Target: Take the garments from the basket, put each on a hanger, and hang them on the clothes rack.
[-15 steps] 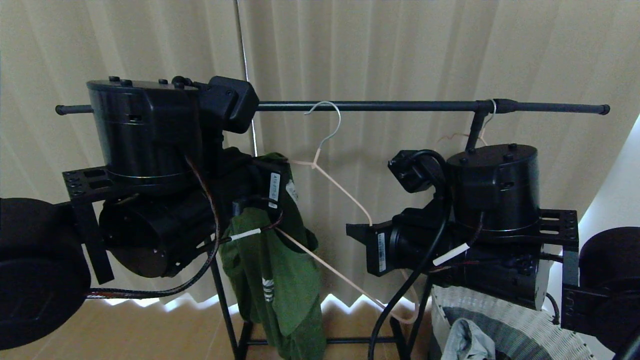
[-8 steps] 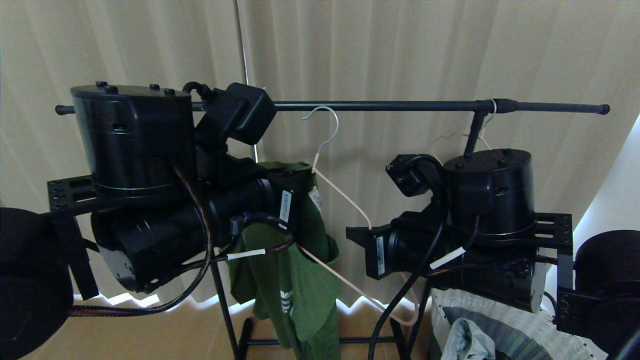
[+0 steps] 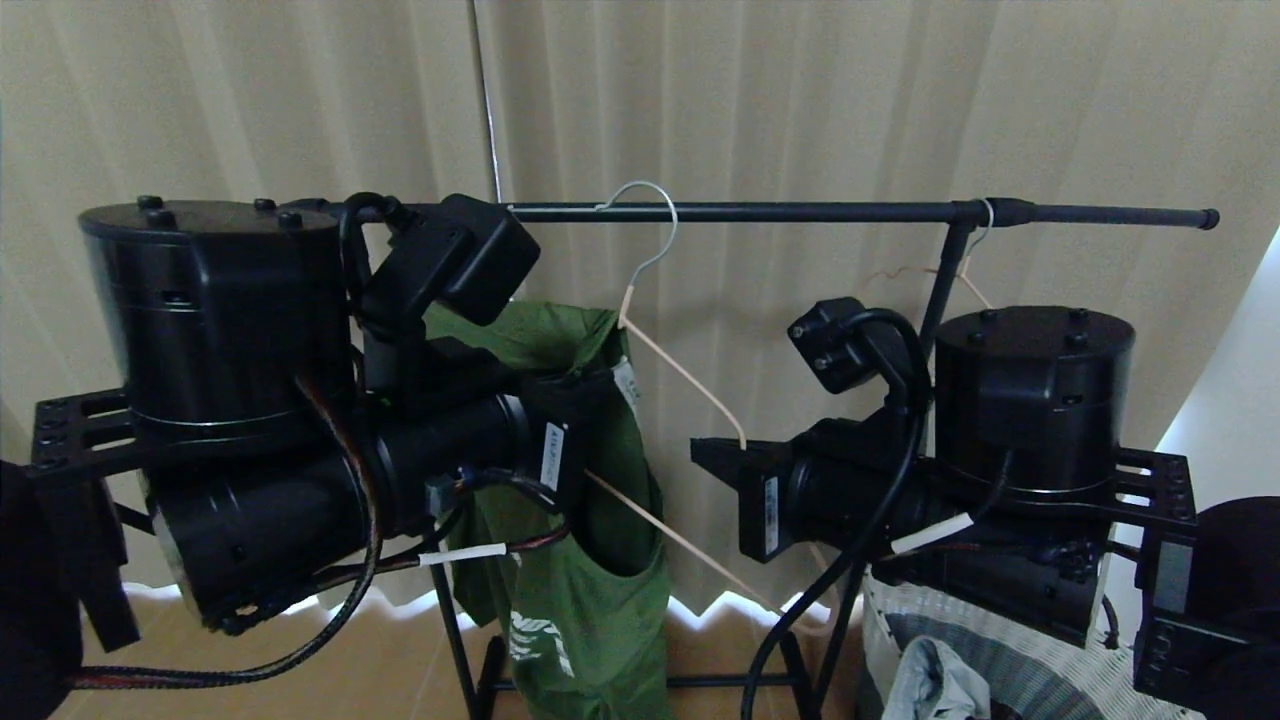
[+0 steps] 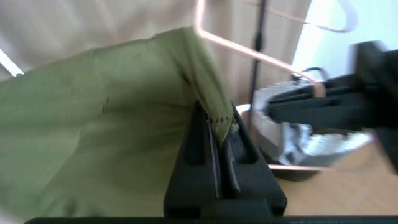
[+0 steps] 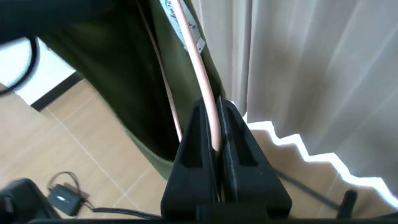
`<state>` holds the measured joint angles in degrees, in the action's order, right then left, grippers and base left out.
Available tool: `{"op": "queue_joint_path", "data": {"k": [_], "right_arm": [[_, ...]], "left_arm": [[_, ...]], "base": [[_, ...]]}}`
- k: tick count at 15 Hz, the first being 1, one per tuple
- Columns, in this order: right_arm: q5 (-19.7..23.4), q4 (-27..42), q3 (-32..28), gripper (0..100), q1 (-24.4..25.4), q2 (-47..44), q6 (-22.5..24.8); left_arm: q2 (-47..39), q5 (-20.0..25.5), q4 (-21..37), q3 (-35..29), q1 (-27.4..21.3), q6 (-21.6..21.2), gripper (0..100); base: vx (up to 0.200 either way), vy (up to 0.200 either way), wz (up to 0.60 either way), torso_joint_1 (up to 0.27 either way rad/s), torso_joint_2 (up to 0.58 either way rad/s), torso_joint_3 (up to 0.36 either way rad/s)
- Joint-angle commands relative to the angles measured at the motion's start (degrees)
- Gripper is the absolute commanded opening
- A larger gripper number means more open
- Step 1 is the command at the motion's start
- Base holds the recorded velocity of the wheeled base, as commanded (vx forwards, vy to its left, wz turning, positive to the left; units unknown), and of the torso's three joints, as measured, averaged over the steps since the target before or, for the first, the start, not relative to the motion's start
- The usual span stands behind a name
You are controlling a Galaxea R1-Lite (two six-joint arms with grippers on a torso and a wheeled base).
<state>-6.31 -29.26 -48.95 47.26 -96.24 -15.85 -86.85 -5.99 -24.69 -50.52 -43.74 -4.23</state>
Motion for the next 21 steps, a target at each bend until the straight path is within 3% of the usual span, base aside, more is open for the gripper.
{"op": "queue_joint_path", "data": {"k": [1,6,12,16,17,21], "right_arm": [[0.0,-0.4,1.5,0,0.1,0.5,0.3],[-0.1,0.1,1.6,0,-0.9,4.1,0.5],[0.0,0.9,1.8,0,-7.4,9.1,3.2],[0.3,2.0,4.6,0,-11.1,11.8,9.4],[1.5,2.0,4.6,0,-12.3,11.4,12.2],[9.5,6.4,4.2,0,-15.5,12.0,18.8]], "left_arm": [[1.6,0.3,0.1,1.1,0.0,-0.1,100],[4.6,0.3,0.0,4.3,0.2,-0.5,100],[10.6,0.3,-0.1,8.5,0.4,-3.5,100],[13.4,0.3,-0.1,11.2,5.1,-8.8,100],[14.2,0.4,-0.1,11.8,6.3,-11.7,100],[17.5,1.3,-0.1,12.2,7.4,-13.7,100]], "base": [[0.0,0.0,0.0,0.0,0.0,0.0],[0.0,0.0,0.0,0.0,0.0,0.0],[0.0,0.0,0.0,0.0,0.0,0.0],[0.0,0.0,0.0,0.0,0.0,0.0],[0.0,0.0,0.0,0.0,0.0,0.0],[0.0,0.0,0.0,0.0,0.0,0.0]]}}
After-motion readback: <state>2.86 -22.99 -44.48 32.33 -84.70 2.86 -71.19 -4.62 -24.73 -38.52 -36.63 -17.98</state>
